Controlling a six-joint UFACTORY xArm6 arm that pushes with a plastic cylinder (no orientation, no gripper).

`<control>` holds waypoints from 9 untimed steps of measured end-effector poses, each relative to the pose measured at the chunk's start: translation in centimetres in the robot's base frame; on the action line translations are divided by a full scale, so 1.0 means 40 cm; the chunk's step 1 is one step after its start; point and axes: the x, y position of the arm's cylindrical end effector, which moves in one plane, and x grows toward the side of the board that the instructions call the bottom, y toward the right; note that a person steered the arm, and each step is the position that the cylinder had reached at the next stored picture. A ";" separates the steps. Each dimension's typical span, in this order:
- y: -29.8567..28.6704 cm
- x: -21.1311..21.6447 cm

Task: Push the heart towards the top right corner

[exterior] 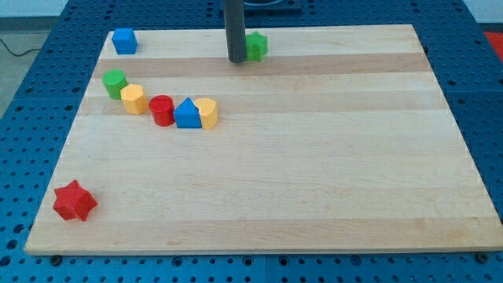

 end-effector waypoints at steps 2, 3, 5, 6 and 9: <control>0.007 0.029; 0.007 0.029; 0.233 0.314; 0.187 0.421; -0.409 0.457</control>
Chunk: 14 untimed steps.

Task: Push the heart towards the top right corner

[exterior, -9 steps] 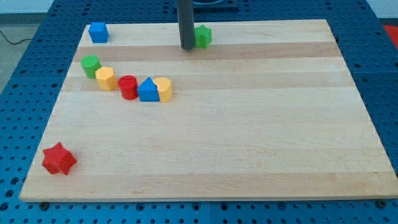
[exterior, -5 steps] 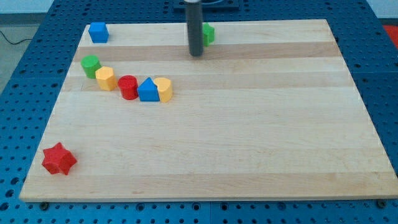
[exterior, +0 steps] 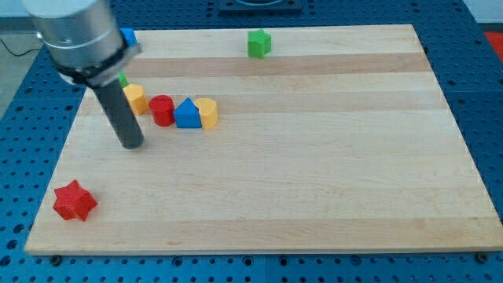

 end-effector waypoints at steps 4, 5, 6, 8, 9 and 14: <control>0.137 0.026; 0.190 0.010; 0.209 -0.027; 0.305 -0.118; 0.404 -0.155; 0.437 -0.246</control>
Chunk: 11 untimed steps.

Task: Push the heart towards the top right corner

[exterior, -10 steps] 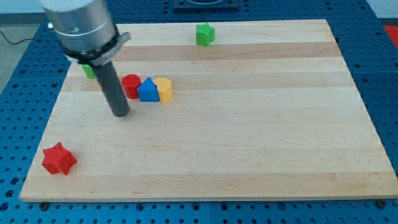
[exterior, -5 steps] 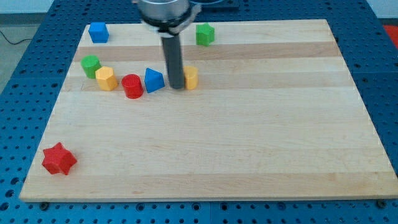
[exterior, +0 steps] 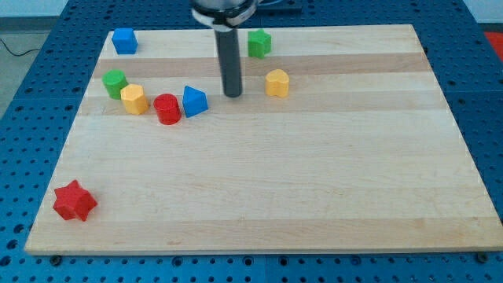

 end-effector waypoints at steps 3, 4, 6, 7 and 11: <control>0.363 -0.052; 0.266 -0.062; 0.161 0.032; 0.260 0.071; 0.542 -0.111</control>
